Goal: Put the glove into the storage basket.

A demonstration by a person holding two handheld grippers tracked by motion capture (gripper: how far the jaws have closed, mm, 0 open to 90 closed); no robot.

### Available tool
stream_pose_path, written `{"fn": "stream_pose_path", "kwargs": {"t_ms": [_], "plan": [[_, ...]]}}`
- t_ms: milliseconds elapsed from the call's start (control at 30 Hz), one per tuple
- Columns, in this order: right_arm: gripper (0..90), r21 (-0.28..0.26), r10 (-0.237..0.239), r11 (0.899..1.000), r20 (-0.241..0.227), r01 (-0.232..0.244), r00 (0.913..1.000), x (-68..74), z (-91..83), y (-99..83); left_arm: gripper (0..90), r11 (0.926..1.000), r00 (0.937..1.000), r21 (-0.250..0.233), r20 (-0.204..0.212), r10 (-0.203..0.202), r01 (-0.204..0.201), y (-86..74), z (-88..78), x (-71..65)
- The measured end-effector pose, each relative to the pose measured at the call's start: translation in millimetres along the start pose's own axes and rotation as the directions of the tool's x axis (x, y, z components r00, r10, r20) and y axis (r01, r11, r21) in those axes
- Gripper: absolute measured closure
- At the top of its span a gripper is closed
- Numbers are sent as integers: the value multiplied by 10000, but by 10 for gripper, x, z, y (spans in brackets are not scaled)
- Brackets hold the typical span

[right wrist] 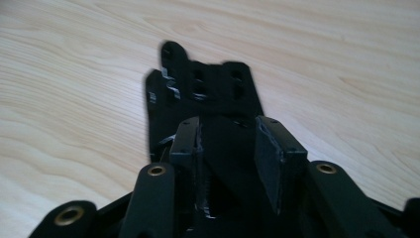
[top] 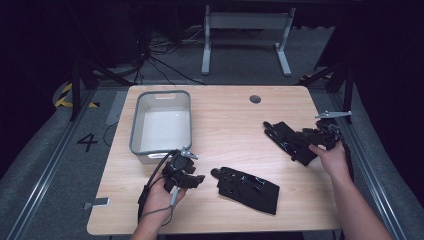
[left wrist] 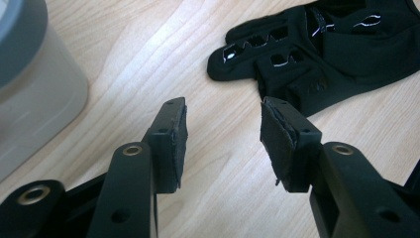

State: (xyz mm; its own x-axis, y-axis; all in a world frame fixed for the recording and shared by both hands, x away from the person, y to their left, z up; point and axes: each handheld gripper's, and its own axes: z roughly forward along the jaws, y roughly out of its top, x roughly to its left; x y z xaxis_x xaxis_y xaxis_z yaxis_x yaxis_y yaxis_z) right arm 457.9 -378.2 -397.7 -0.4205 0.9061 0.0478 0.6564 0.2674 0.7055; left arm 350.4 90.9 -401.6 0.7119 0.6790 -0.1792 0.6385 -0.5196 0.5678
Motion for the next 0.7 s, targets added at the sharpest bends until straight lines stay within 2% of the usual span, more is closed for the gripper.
{"fn": "stream_pose_path", "kwargs": {"t_ms": [133,200,267,467,633,700], "plan": [[623,367,317,9988,54,-319,9995,-90,109,-40,533,10000,10000,90,-37,40,-39,-23,5,-13],[608,519,508,9974,-166,-498,9986,-131,189,-86,530,9999,9999,142,-77,68,-67,-37,7,-24],[608,764,543,9956,95,-549,9985,-149,228,-103,529,9999,10000,148,-49,62,-61,-44,5,-31],[596,760,584,9951,712,-638,9958,-195,247,-120,527,9998,9999,177,-52,106,-105,-52,21,-39],[573,1099,793,9902,704,-867,9944,-263,313,-162,525,9996,9999,228,15,145,-145,-48,28,-42],[571,1271,706,9887,744,-797,9947,-272,344,-173,523,9996,9999,228,32,144,-144,-47,31,-42]]}}
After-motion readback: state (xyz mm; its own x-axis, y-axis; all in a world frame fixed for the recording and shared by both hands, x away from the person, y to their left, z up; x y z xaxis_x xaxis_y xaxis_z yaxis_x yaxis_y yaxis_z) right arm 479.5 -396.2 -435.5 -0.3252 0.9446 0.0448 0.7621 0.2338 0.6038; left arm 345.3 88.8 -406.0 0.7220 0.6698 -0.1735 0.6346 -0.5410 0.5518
